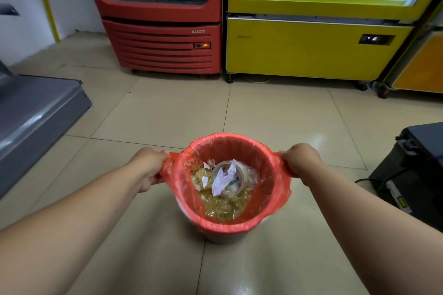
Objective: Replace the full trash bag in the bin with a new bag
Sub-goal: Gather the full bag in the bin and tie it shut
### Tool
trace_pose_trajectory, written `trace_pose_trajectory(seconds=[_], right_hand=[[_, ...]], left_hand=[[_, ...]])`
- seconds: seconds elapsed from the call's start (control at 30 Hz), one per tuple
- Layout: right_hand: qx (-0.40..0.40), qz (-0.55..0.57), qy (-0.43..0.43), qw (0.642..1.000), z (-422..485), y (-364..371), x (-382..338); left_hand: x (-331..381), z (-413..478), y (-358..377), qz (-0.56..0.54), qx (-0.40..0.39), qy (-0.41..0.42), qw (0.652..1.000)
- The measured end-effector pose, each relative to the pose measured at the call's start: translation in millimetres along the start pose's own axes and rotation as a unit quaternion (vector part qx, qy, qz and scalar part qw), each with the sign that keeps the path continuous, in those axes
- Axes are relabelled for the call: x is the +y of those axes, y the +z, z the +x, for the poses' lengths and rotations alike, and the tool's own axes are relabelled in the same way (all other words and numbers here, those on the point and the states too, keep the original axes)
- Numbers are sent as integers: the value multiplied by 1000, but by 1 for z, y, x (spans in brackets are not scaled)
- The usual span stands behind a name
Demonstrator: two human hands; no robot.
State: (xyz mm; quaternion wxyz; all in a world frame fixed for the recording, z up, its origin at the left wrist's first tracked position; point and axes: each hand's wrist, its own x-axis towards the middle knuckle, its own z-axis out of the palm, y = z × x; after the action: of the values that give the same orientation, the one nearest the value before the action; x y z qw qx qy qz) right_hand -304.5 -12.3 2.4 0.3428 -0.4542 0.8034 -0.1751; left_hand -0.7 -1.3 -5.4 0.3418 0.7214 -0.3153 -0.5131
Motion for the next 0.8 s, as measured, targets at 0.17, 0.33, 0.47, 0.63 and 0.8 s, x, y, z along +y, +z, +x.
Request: trace_pose_trajectory(seconds=[0.17,0.33,0.47,0.63,0.8], right_hand=[[19,249,-20,968,-1,3,-7],[33,300,-61,951,-9,1,-14],[40,304,-73,949,-13,0,-18],[23,304,-81,949,-14,1,-24],[-6,365,-91,927,-19,-2,-27]], left_hand=[[13,-2,13,-6,60,112,992],[21,-6,22,-24,69,161,984],[32,-8,28,-60,59,164,983],[50,-13,36,-96,50,163,981],[59,-17,35,-104,45,191,975]])
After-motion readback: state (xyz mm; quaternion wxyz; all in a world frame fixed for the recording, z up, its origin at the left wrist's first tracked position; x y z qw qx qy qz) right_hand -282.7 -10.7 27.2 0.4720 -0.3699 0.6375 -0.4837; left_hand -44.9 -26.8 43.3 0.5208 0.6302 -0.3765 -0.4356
